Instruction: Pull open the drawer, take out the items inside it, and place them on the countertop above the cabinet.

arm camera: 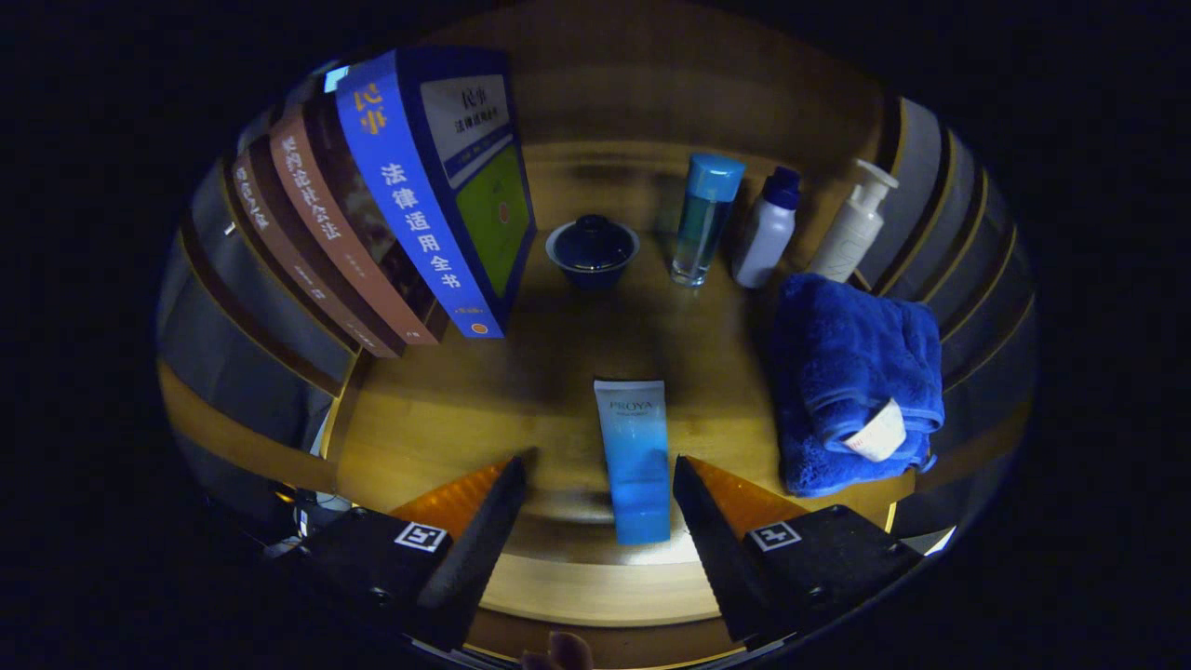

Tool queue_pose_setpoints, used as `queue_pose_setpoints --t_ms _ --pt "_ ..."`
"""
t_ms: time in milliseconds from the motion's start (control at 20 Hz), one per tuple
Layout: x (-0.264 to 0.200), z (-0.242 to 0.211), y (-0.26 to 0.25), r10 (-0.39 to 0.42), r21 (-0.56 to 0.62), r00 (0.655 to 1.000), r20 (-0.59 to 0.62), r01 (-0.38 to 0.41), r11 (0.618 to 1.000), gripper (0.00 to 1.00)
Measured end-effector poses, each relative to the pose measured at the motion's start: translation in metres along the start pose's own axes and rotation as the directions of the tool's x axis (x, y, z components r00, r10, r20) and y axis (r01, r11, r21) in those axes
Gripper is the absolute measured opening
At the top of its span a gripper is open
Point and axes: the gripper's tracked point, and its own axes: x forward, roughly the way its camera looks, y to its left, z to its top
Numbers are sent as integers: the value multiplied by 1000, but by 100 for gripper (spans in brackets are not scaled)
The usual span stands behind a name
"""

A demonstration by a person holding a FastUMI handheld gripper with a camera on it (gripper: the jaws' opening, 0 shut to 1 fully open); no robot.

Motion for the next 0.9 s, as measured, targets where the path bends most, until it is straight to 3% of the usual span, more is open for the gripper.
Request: queue_pose_setpoints --t_ms 200,400,500,650,900 --pt "-48 -12 -19 -80 -31 982 168 87 996 100" --pt "-97 -16 -13 -85 42 917 389 74 996 100" --pt "-124 -21 -15 -98 78 867 488 69 995 100" --pt "-162 -26 -7 -77 97 750 657 17 995 100" --pt "-190 -79 -7 -77 22 661 746 91 996 99"
